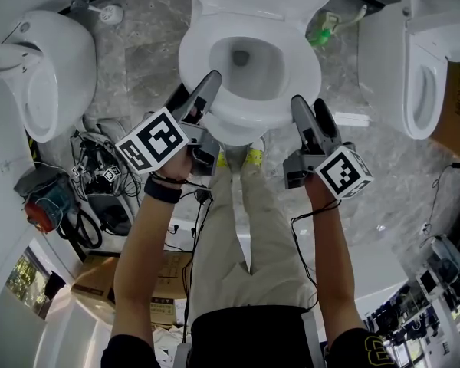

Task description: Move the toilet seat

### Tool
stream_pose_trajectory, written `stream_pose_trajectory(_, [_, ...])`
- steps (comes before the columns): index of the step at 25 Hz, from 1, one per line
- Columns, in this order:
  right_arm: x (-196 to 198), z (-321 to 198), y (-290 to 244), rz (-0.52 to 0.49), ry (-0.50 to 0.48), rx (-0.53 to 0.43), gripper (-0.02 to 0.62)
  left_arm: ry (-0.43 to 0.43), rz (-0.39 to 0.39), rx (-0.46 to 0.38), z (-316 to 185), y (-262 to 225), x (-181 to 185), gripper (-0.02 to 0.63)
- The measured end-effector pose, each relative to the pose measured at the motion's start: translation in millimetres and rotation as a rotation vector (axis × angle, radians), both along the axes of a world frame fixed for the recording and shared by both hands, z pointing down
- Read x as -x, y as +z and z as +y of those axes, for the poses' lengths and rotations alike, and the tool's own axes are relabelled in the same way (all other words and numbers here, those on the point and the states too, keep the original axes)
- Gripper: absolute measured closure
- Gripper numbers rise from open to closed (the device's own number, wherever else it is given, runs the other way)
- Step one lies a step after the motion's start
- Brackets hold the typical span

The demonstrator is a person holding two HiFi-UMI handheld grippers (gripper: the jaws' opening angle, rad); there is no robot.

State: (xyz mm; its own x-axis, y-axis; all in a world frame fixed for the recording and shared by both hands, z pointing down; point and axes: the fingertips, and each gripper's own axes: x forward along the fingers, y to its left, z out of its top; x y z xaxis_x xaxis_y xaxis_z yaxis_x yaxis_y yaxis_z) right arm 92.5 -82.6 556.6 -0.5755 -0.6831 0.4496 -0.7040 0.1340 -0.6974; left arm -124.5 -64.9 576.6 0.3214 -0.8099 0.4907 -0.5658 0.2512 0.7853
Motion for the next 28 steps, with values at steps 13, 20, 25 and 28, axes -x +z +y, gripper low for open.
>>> stream_pose_trajectory(13, [-4, -23, -14, -0.063, 0.058, -0.022, 0.176, -0.022, 0.055, -0.030, -26, -17, 5, 0.189])
stream_pose_trajectory(20, [-3, -35, -21, -0.082, 0.069, -0.025, 0.176, -0.009, 0.083, -0.024, -37, -24, 7, 0.184])
stream_pose_trajectory(25, [-2, -47, -28, -0.104, 0.084, -0.030, 0.176, -0.022, 0.108, -0.043, -50, -30, 8, 0.176])
stream_pose_trajectory(28, [0, -54, -31, -0.111, 0.090, -0.027, 0.176, -0.013, 0.152, -0.068, -59, -32, 7, 0.172])
